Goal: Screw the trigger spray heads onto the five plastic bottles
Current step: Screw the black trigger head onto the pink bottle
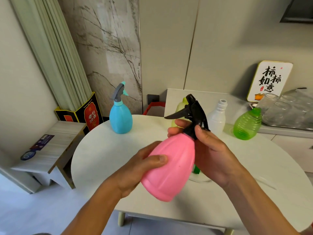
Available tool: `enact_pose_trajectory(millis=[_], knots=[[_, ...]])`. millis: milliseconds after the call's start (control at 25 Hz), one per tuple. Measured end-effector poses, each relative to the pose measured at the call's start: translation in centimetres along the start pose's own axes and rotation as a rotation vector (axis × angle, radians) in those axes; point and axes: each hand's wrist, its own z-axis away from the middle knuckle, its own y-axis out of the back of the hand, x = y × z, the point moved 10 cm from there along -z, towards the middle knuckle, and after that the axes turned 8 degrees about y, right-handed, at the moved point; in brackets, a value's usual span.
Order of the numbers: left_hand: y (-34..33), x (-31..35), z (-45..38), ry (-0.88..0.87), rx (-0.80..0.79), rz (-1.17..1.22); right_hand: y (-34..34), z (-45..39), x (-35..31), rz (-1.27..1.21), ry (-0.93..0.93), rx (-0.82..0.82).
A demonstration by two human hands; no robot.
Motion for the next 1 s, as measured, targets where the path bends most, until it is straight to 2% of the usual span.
enact_pose_trajectory(millis=[80, 160, 240, 320, 400, 520, 560, 600, 720, 800, 880, 1000], knots=[[-0.8, -0.3, -0.1, 0.022, -0.049, 0.041, 0.0, -0.1, -0.6, -0.047, 0.042, 0.041], [-0.3, 0.2, -0.2, -0.043, 0.104, -0.107, 1.2, -0.2, -0.7, -0.002, 0.074, 0.176], [-0.4, 0.6, 0.2, -0.115, 0.312, -0.406, 2.4, 0.0, 0.0, 0.066, 0.065, 0.306], [-0.9, 0.8, 0.5, -0.155, 0.421, -0.539, 2.4, 0.0, 0.5, 0.087, 0.054, 0.300], [-1.5, 0.1, 0.2, -0.114, 0.319, -0.425, 1.3, -0.3, 0.4, 0.056, 0.052, 0.178], [-3.2, -0.5, 0.2, -0.055, -0.047, -0.085, -0.4, -0.4, -0.4, -0.111, 0.044, 0.005], [-3.1, -0.3, 0.3, -0.066, -0.061, -0.096, -0.4, -0.4, -0.6, -0.108, 0.037, -0.008], [-2.4, -0.2, 0.4, -0.086, 0.027, -0.205, -0.1, -0.4, -0.5, -0.064, 0.035, 0.010], [-0.6, 1.2, 1.0, -0.182, 0.471, -0.705, 1.3, -0.4, 0.3, 0.132, 0.041, 0.210], [-0.8, 1.5, 1.3, -0.218, 0.575, -0.776, 1.9, -0.3, 0.5, 0.253, 0.068, 0.329], [-0.8, 1.4, 0.8, -0.236, 0.519, -0.741, 1.7, -0.3, 0.3, 0.198, 0.069, 0.299], [-1.4, 0.5, -0.3, -0.163, 0.145, -0.492, -0.7, -0.1, -0.1, -0.039, -0.028, 0.032]])
